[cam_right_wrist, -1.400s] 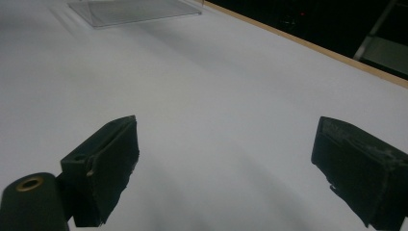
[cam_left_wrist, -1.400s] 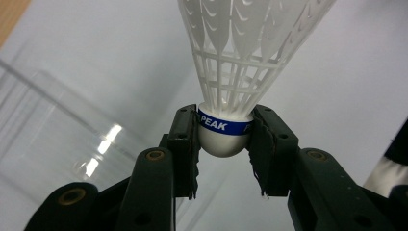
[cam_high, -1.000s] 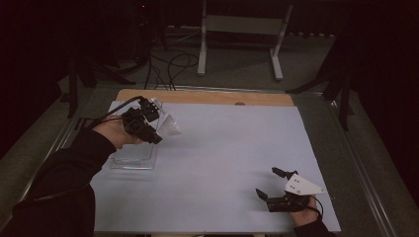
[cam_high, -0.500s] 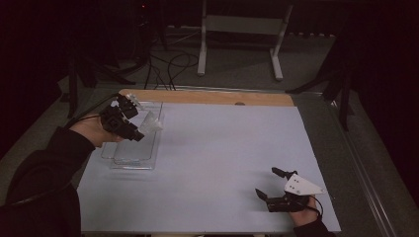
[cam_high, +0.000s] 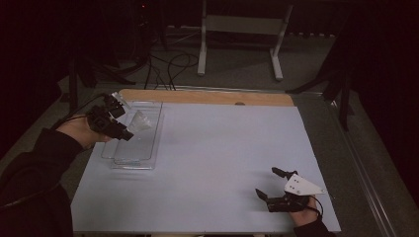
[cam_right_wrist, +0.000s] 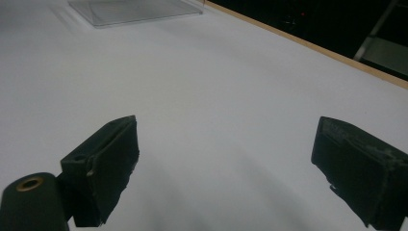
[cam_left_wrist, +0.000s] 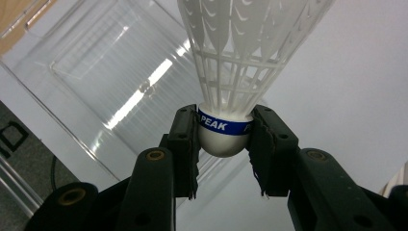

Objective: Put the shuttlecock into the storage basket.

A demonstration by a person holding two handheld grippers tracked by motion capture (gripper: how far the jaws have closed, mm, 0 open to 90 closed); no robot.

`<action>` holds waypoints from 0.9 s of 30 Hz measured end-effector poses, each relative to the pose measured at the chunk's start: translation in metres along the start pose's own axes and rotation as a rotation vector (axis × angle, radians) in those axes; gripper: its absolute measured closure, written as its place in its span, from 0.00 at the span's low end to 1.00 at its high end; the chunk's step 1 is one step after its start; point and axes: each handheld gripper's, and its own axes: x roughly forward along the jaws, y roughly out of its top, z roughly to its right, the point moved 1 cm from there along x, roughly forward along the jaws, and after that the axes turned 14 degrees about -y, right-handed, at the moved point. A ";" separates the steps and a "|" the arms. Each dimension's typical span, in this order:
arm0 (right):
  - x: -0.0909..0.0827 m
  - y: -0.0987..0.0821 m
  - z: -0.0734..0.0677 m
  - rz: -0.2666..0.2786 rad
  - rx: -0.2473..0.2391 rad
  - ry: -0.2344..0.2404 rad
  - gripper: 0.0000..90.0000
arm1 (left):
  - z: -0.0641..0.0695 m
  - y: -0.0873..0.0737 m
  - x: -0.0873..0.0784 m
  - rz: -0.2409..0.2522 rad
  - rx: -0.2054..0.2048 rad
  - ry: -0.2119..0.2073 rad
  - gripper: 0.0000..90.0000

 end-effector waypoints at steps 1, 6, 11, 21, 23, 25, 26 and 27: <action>0.000 0.000 0.000 -0.001 0.001 0.001 0.10 | -0.002 -0.003 0.000 0.002 -0.006 0.000 0.73; 0.001 0.000 -0.001 -0.002 -0.001 0.001 0.10 | -0.010 -0.016 -0.002 0.021 -0.011 0.002 0.73; 0.001 0.000 -0.001 -0.002 -0.003 0.001 0.10 | -0.019 -0.030 -0.002 0.039 -0.014 0.007 0.73; 0.002 0.000 -0.002 -0.009 -0.001 0.003 0.10 | -0.039 -0.056 0.007 0.035 -0.019 0.020 0.73; 0.002 0.000 -0.002 -0.009 -0.002 0.002 0.10 | -0.042 -0.059 0.011 0.033 -0.003 0.023 0.73; 0.002 0.000 -0.002 -0.009 -0.003 0.003 0.10 | -0.045 -0.062 0.014 0.025 -0.004 0.026 0.73; 0.002 0.000 -0.002 -0.010 -0.002 0.002 0.10 | -0.047 -0.062 0.015 0.025 -0.011 0.030 0.72; 0.002 0.000 -0.002 -0.010 -0.002 0.002 0.10 | -0.050 -0.064 0.017 0.024 -0.022 0.030 0.72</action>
